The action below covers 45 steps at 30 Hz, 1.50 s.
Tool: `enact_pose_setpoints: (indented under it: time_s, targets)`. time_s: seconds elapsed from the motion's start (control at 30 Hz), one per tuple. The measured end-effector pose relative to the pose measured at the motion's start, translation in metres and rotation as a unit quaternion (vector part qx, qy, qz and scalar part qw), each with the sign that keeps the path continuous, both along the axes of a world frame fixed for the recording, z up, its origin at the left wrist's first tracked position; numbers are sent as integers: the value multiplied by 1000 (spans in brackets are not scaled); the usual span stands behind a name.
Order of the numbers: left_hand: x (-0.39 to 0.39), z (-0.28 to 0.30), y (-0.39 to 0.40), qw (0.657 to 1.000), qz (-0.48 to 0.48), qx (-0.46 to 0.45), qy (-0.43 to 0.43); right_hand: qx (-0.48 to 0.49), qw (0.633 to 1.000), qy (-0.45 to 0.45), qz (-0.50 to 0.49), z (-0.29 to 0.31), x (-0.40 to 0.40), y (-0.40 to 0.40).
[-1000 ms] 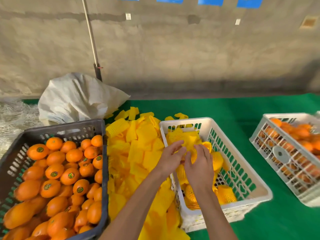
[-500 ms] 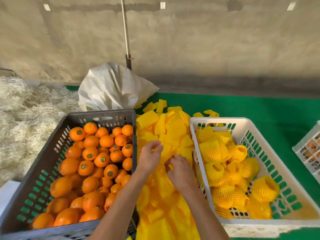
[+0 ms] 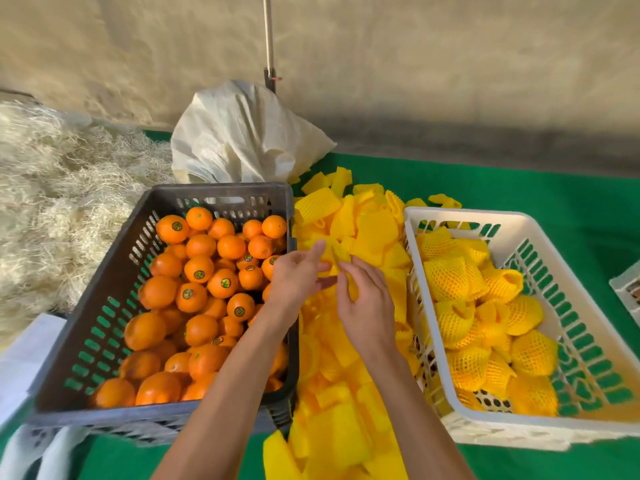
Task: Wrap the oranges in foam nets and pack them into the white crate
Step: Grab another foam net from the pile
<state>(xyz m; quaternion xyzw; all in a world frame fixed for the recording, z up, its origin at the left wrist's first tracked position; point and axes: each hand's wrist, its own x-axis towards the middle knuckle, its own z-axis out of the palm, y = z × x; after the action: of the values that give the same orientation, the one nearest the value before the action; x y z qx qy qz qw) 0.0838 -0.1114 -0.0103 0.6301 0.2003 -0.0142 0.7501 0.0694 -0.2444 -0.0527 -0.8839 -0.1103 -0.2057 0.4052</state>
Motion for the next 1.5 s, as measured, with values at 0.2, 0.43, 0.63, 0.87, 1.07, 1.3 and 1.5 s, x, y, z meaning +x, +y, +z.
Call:
enact_pose_setpoints:
  time_s: [0.2, 0.43, 0.63, 0.87, 1.07, 1.3, 1.5]
  targets:
    - [-21, 20, 32, 995, 31, 8, -99, 116, 988, -39, 91, 33, -5, 34]
    - [-53, 8, 77, 981, 73, 85, -156, 177, 978, 83, 78, 49, -4, 80]
    - [-61, -10, 135, 986, 117, 115, -15, 46, 983, 143, 102, 29, 3, 104]
    - [-29, -55, 120, 833, -361, 371, 196, -55, 992, 93, 68, 20, 7, 123]
    - [-21, -75, 103, 745, -454, 439, 214, -85, 989, 86, 90, 12, 14, 121]
    - [-33, -64, 115, 775, -423, 454, 121, -68, 991, 72, 92, 11, 13, 122]
    - [-72, -23, 164, 912, -173, 373, 2, -31, 995, 64, 65, 19, 11, 117]
